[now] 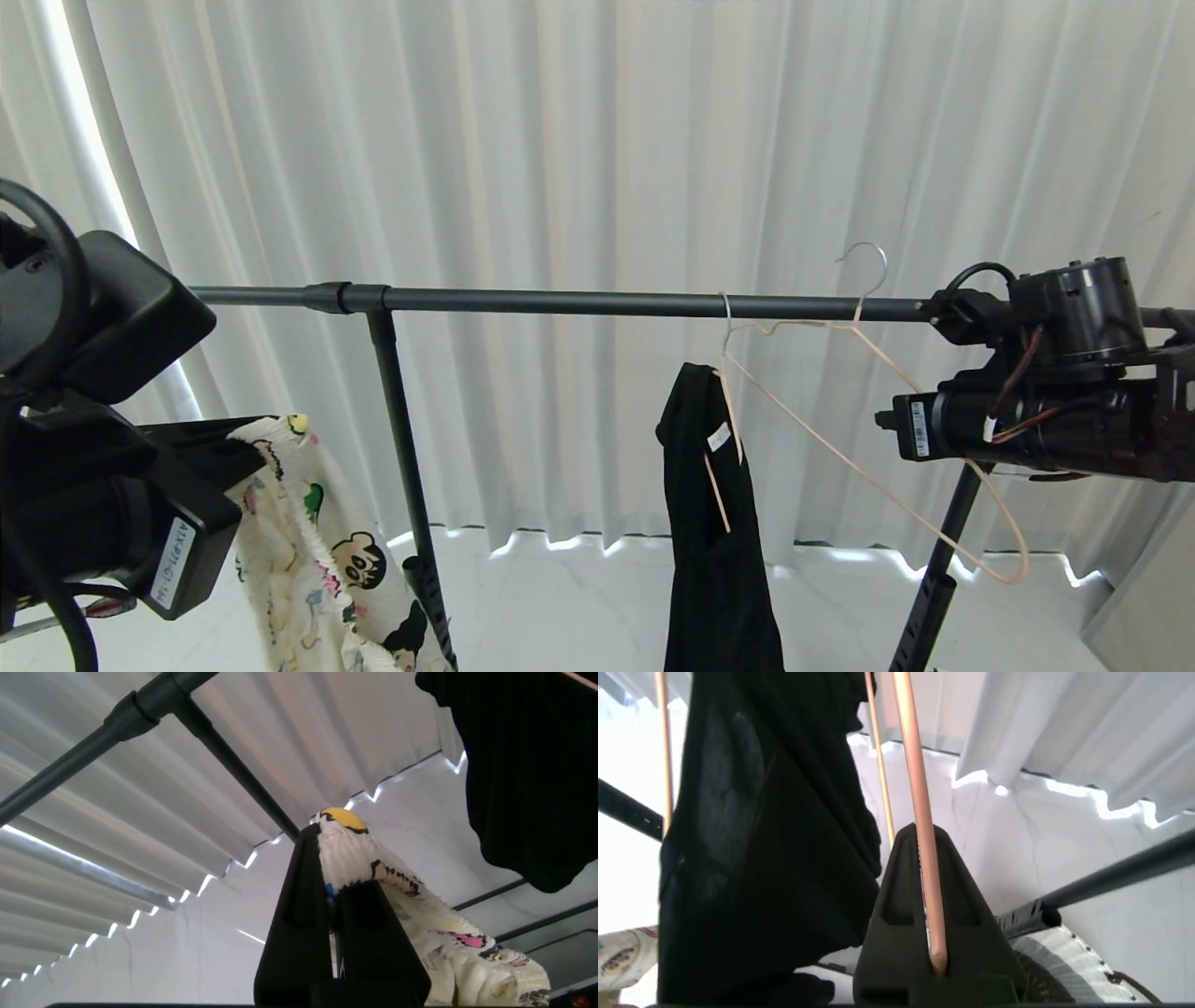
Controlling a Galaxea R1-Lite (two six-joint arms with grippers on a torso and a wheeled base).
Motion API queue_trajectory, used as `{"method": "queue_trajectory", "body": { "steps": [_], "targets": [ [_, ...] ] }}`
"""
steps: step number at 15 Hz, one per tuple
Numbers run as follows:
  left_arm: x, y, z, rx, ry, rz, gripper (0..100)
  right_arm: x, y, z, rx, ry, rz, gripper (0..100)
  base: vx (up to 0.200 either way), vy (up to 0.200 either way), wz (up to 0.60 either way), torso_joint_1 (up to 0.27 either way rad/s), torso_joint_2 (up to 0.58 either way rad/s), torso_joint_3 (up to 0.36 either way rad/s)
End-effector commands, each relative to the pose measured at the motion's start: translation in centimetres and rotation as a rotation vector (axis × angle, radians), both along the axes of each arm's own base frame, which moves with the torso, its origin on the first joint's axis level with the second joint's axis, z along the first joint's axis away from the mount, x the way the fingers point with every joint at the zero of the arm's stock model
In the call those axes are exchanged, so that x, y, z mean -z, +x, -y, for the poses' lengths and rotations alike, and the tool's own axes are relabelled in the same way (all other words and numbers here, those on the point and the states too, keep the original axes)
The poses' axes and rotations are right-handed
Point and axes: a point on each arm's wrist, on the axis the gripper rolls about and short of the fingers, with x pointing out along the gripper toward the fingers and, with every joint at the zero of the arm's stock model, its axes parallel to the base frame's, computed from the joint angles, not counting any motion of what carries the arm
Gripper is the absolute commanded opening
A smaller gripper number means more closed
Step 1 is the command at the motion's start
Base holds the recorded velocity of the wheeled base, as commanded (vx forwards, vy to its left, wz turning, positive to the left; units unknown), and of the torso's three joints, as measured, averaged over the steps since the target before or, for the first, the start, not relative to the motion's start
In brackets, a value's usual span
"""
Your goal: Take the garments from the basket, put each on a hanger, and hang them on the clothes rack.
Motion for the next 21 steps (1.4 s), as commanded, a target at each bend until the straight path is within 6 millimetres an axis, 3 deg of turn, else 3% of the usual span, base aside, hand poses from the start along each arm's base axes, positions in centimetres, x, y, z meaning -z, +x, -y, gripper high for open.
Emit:
{"method": "queue_trajectory", "body": {
  "steps": [1, 14, 21],
  "targets": [
    [0.0, 0.0, 0.0, -0.002, 0.001, 0.002, 0, -0.9, -1.5, 0.7, 0.001, 0.013, 0.038, 0, 0.0, 0.0, 0.0, 0.0, 0.0, 0.0],
    [1.1, 0.3, -0.8, -0.066, 0.017, -0.029, 0, -2.1, -8.2, 3.8, -0.042, -0.035, 0.164, 0, -0.185, 0.0, 0.0, -0.001, 0.0, 0.003],
    [0.9, 0.0, -1.0, -0.064, 0.01, -0.019, 0, -3.1, -10.5, 4.8, -0.058, -0.02, 0.238, 0, -0.171, 0.0, 0.0, 0.003, 0.0, 0.005]
  ]
}}
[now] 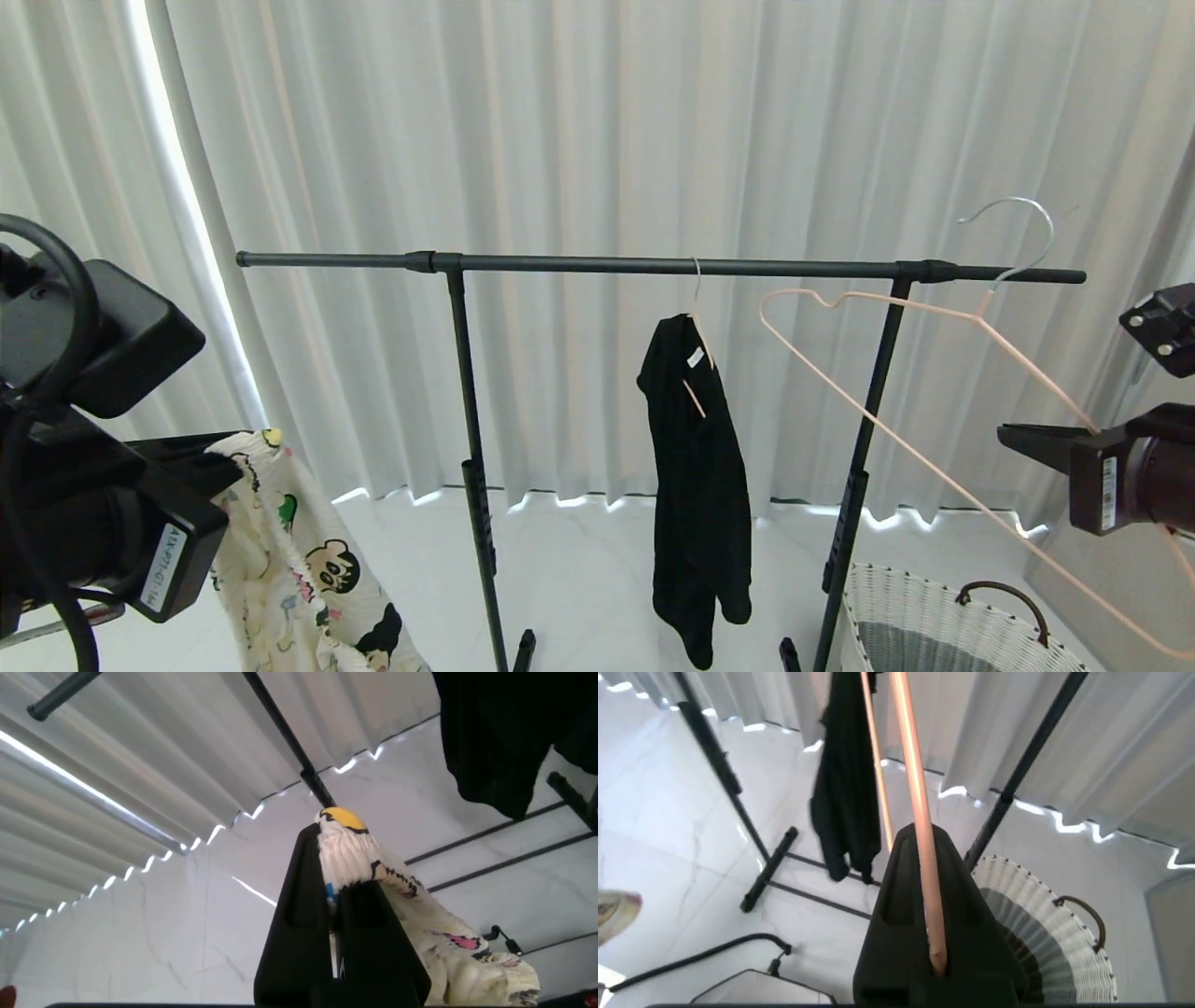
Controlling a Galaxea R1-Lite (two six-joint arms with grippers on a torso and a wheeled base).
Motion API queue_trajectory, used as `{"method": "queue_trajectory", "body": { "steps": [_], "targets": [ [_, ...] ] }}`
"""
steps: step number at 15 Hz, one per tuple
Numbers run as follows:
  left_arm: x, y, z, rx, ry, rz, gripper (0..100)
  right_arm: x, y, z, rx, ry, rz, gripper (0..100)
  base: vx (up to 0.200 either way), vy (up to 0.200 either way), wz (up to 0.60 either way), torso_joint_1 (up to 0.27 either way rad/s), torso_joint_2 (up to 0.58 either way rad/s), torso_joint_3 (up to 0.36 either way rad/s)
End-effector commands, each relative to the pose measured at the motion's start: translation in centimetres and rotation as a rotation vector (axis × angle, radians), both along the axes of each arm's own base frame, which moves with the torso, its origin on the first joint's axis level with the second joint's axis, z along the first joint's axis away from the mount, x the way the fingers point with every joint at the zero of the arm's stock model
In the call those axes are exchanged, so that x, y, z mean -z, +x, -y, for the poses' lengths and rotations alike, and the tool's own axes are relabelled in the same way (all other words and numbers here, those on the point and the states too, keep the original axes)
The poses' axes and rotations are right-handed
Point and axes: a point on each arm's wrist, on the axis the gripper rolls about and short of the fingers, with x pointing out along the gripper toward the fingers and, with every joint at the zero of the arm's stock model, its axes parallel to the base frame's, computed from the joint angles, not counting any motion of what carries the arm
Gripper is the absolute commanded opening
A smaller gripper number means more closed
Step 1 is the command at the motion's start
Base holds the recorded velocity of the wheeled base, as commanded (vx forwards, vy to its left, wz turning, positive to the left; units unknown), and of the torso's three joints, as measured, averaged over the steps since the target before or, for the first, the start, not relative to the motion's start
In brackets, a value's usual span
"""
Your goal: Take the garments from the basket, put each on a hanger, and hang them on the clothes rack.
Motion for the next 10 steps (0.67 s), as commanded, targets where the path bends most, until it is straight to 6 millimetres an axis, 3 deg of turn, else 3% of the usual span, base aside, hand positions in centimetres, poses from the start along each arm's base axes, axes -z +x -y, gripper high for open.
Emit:
{"method": "queue_trajectory", "body": {
  "steps": [1, 4, 5, 7, 8, 10],
  "targets": [
    [-0.1, -0.2, 0.1, 0.015, -0.002, 0.003, 0, -0.5, -1.1, 0.3, -0.018, 0.012, 0.035, 0, 0.0, 0.0, 0.0, 0.0, 0.0, 0.0],
    [0.4, -0.1, 0.3, 0.018, 0.009, -0.013, 0, -0.1, -3.2, -0.3, -0.121, 0.027, 0.047, 0, 0.0, 0.0, 0.0, 0.0, 0.0, 0.0],
    [0.7, 0.4, 0.6, 0.006, 0.004, -0.035, 0, 0.9, -4.8, -0.8, -0.225, 0.029, 0.032, 0, 0.0, 0.0, 0.0, 0.0, 0.0, 0.0],
    [1.3, 1.4, 1.3, -0.044, -0.038, -0.076, 0, 2.1, -6.3, -1.4, -0.338, 0.019, 0.003, 0, 0.0, 0.0, 0.0, 0.0, 0.0, 0.0],
    [1.8, 2.9, 2.3, -0.145, -0.091, -0.102, 0, 3.3, -7.7, -2.3, -0.461, 0.005, -0.036, 0, 0.0, 0.0, 0.0, 0.0, 0.0, 0.0],
    [2.1, 4.1, 3.1, -0.229, -0.125, -0.109, 0, 3.6, -8.4, -3.1, -0.544, 0.007, -0.06, 0, 0.0, 0.0, 0.0, 0.0, 0.0, 0.0]
  ]
}}
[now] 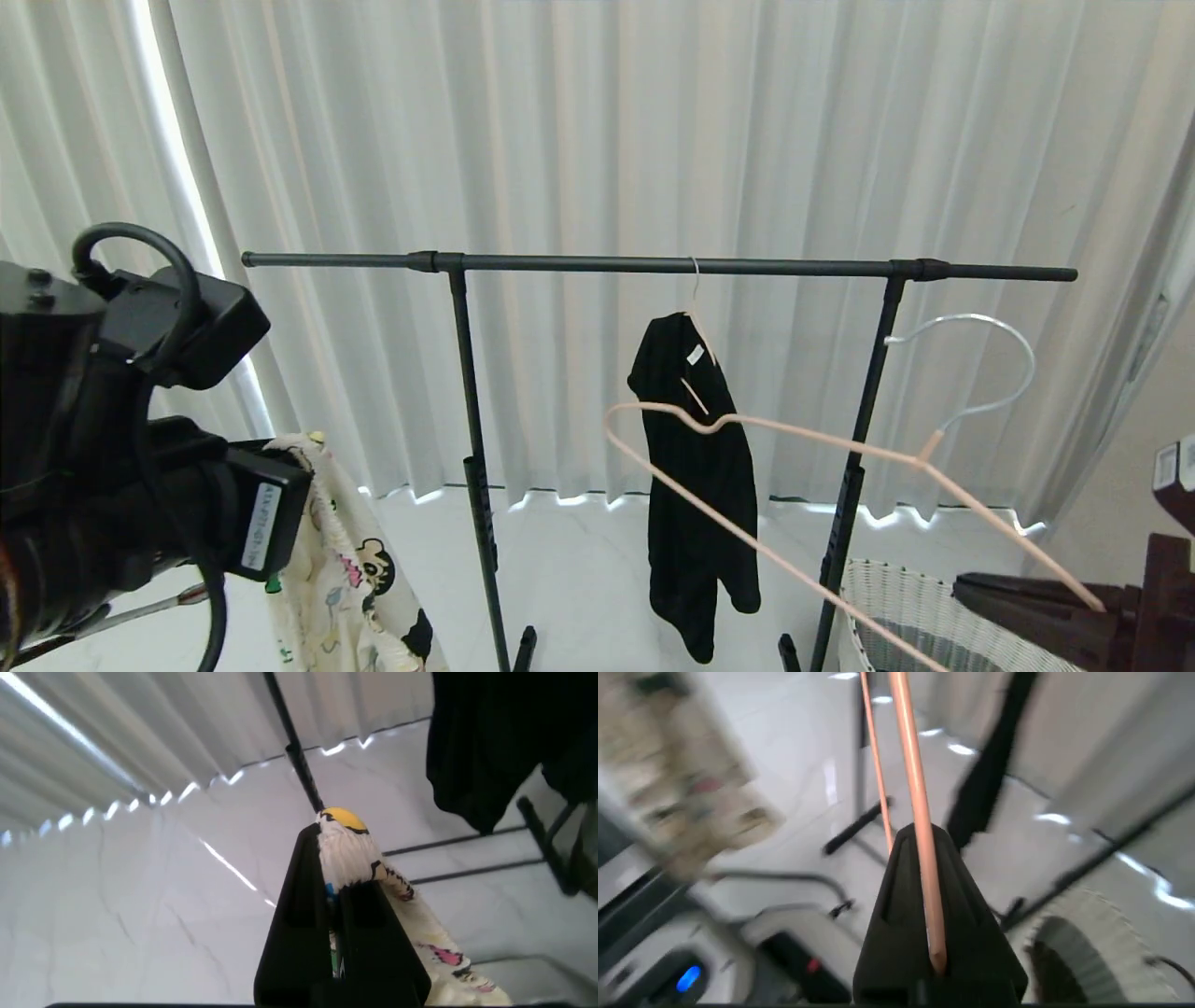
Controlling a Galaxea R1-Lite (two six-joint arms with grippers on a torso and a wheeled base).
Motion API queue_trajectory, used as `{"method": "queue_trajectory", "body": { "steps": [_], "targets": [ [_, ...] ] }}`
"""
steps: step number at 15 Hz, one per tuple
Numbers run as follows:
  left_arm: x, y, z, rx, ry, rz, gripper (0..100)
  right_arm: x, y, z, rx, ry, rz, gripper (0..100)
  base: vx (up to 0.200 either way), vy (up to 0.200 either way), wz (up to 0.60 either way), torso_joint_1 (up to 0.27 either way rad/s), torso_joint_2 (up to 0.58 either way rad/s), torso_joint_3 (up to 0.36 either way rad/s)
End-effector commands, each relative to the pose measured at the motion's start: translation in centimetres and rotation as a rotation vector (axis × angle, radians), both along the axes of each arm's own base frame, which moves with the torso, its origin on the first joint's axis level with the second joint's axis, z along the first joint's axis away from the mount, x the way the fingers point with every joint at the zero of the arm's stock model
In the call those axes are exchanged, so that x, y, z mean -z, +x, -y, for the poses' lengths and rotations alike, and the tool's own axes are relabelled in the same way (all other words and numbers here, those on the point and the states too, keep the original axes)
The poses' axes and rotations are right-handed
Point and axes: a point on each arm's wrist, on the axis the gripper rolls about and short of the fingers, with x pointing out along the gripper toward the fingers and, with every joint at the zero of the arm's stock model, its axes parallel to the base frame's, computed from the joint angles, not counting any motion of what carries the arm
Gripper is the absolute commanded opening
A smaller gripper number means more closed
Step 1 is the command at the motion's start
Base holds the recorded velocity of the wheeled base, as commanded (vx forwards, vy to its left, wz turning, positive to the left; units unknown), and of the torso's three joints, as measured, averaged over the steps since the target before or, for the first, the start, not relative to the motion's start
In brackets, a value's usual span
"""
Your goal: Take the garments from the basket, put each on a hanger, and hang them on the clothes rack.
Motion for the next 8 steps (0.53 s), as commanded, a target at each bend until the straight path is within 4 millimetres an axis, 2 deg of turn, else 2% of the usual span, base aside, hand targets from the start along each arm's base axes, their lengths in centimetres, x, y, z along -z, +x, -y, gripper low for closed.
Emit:
{"method": "queue_trajectory", "body": {
  "steps": [1, 3, 8],
  "targets": [
    [0.9, 3.2, 2.4, -0.114, -0.028, -0.037, 0, 1.0, -1.9, -2.1, -0.18, 0.004, -0.089, 0, 0.0, 0.0, 0.0, 0.0, 0.0, 0.0],
    [0.5, 3.3, 3.2, -0.094, -0.052, -0.029, 0, 1.0, -2.1, -3.4, -0.22, 0.02, -0.116, 0, 0.0, 0.0, 0.0, 0.0, 0.0, 0.0],
    [0.3, 3.4, 4.2, -0.102, -0.117, -0.026, 0, 1.6, -0.8, -6.4, -0.216, 0.051, -0.121, 0, 0.0, 0.0, 0.0, 0.0, 0.0, 0.0]
  ]
}}
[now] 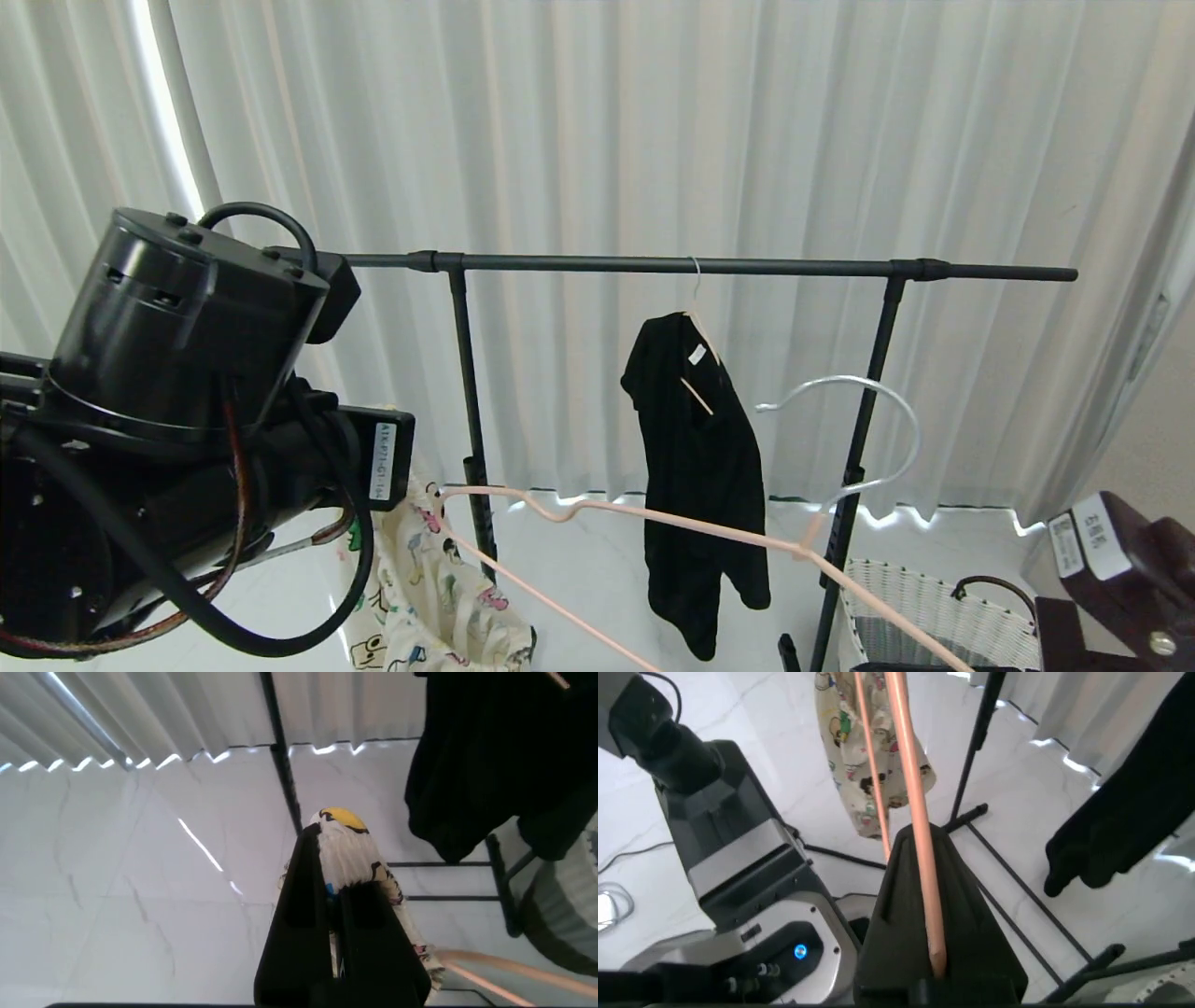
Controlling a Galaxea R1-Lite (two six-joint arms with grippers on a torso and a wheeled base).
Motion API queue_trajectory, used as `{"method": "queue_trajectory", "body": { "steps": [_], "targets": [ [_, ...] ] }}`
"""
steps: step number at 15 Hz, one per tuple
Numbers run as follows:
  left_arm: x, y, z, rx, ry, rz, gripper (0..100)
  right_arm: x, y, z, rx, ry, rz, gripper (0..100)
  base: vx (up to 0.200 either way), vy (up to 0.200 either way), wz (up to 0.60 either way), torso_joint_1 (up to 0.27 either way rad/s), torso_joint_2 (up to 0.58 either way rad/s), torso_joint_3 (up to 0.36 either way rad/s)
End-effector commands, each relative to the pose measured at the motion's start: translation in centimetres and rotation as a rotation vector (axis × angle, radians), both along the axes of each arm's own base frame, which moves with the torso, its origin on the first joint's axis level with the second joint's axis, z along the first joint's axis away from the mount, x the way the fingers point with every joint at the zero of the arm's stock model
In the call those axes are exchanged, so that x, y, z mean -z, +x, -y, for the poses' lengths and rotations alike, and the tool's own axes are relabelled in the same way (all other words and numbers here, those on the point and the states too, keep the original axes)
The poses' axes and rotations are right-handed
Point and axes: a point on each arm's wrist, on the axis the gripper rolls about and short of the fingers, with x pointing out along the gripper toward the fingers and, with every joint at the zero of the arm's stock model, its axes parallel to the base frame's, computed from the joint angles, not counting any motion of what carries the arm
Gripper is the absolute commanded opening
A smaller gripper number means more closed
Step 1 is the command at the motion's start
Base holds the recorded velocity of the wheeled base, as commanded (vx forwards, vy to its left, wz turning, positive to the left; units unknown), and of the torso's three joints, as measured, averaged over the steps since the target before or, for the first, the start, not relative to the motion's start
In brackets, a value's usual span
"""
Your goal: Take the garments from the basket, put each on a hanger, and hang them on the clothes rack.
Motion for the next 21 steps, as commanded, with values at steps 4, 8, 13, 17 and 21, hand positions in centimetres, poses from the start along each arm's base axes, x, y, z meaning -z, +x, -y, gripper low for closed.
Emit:
{"method": "queue_trajectory", "body": {
  "steps": [4, 8, 13, 17, 21],
  "targets": [
    [0.2, 0.1, 0.7, 0.011, 0.001, -0.006, 0, 1.0, 1.3, -2.8, 0.013, -0.024, -0.024, 0, 0.0, 0.0, 0.0, 0.0, 0.0, 0.0],
    [0.0, -0.5, 1.3, 0.038, -0.019, 0.001, 0, 1.6, 2.7, -5.1, 0.048, 0.012, -0.037, 0, 0.0, 0.0, 0.0, 0.0, 0.0, 0.0],
    [-0.9, -1.7, 2.8, 0.1, -0.088, 0.023, 0, 1.7, 3.6, -7.2, 0.042, 0.025, -0.032, 0, 0.0, 0.0, 0.0, 0.0, 0.0, 0.0],
    [-2.5, -3.0, 5.1, 0.19, -0.165, 0.052, 0, 2.2, 4.0, -9.2, 0.049, 0.033, -0.019, 0, 0.0, 0.0, 0.0, 0.0, 0.0, 0.0],
    [-3.6, -3.8, 7.7, 0.264, -0.216, 0.062, 0, 2.3, 4.2, -10.7, 0.053, 0.066, 0.003, 0, 0.0, 0.0, 0.0, 0.0, 0.0, 0.0]
  ]
}}
